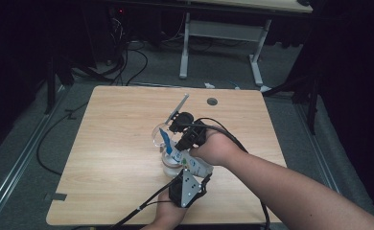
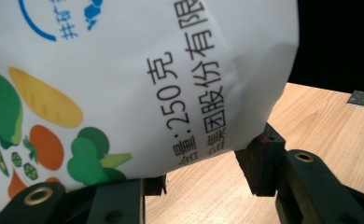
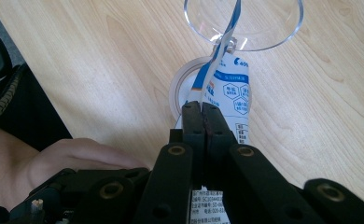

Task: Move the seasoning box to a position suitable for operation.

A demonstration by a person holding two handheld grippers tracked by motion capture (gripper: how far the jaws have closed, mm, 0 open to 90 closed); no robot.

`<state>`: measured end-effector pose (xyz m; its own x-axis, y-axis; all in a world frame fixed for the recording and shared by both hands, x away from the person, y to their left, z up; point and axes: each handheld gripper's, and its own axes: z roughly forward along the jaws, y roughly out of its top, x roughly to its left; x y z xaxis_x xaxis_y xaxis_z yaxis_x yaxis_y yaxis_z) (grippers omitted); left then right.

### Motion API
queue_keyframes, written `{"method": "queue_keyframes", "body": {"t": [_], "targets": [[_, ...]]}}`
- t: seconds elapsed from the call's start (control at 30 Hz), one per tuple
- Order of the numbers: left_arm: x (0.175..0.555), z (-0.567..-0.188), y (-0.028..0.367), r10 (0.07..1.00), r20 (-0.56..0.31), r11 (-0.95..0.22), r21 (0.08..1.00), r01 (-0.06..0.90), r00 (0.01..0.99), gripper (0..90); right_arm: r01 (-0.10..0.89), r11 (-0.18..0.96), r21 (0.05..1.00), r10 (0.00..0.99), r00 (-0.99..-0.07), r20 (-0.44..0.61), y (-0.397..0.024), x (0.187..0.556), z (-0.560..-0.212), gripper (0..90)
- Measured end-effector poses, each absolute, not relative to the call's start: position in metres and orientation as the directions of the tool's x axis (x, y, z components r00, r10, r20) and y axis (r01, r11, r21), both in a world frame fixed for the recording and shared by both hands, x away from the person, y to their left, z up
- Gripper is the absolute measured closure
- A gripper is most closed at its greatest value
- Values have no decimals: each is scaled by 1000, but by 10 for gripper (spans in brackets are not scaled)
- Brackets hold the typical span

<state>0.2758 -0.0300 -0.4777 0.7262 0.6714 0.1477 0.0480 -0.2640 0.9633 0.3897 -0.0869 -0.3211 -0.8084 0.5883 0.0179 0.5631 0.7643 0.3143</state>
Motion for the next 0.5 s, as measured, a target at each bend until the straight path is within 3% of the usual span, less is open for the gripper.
{"method": "queue_keyframes", "body": {"t": [0.5], "targets": [[279, -475, -31, 672, 136, -251, 967, 51, 728, 571, 561, 768, 311, 586, -810, 14, -85, 392, -323, 899]]}}
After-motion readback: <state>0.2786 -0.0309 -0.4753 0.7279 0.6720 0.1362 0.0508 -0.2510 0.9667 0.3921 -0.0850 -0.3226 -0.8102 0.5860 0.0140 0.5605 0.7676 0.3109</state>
